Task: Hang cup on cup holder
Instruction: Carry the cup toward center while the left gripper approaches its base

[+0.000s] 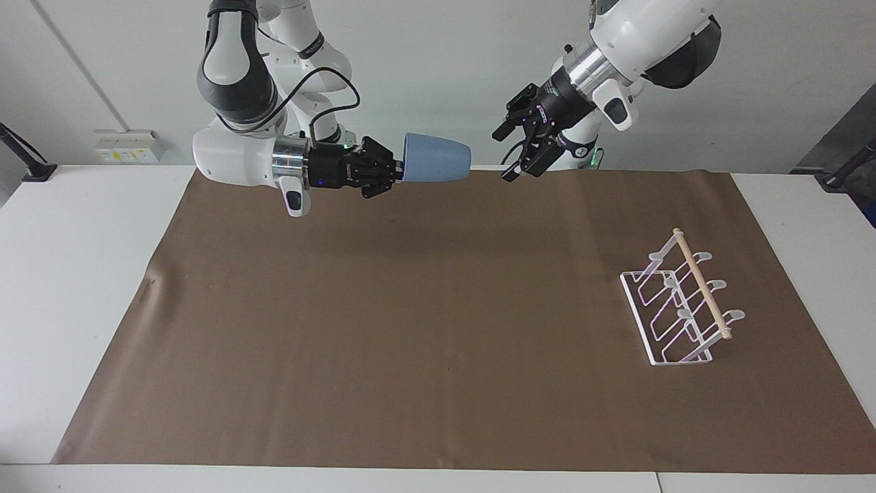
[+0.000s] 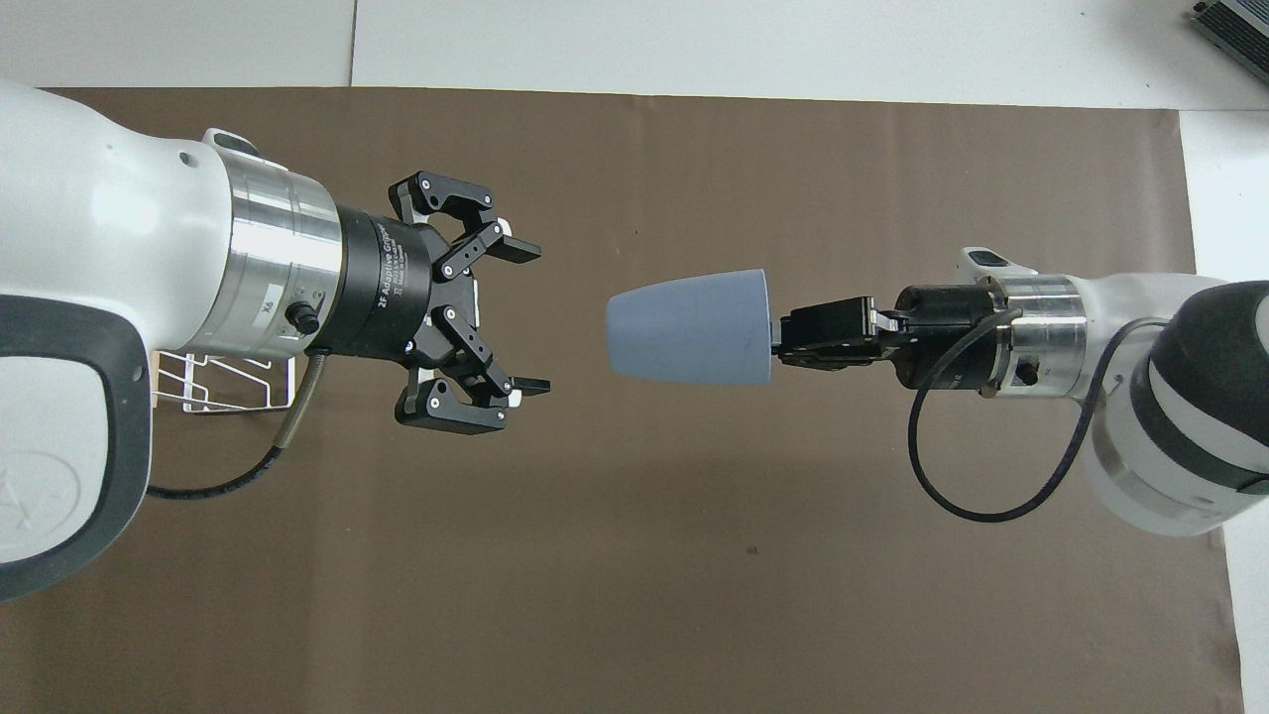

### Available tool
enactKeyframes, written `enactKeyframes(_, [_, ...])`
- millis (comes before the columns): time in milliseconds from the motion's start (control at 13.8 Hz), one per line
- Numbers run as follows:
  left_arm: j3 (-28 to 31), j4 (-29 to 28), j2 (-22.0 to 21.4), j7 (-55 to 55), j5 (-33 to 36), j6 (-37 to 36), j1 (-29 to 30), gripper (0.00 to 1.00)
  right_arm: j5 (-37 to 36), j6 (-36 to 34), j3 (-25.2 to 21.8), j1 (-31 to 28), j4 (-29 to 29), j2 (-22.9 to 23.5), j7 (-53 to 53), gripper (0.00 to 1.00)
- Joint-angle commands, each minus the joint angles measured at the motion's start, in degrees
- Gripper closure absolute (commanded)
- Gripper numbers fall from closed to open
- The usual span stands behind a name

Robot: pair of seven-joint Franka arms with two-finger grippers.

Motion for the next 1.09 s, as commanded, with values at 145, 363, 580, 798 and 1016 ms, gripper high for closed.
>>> enactKeyframes(145, [0.08,-0.22,0.22,-4.74,-1.02,3.57,-2.04,0.00,1.84,1.25,-0.05,-0.14,-2.17,-1.77,-1.43,1.00])
enactKeyframes(363, [0.17,-0.67,0.22,-7.73,-1.10,6.39,-3.44,0.00,1.84,1.61,-0.05,0.65,-2.17,-1.78,-1.52,1.00])
enactKeyframes(580, [0.17,-1.54,0.22,-10.45,-1.19,6.83,-5.03,0.00,1.84,1.79,-0.05,0.57,-2.17,-1.69,-1.52,1.00])
enactKeyframes(798, [0.25,-3.83,-0.48,-10.63,-1.10,7.00,-7.13,0.00,1.84,1.87,-0.05,0.57,-2.17,-1.69,-1.34,1.00])
enactKeyframes(1016, [0.17,-4.45,-0.75,-11.16,-1.10,8.67,-7.93,0.00,1.93,2.14,-0.05,0.57,-2.17,-1.69,-1.34,1.00])
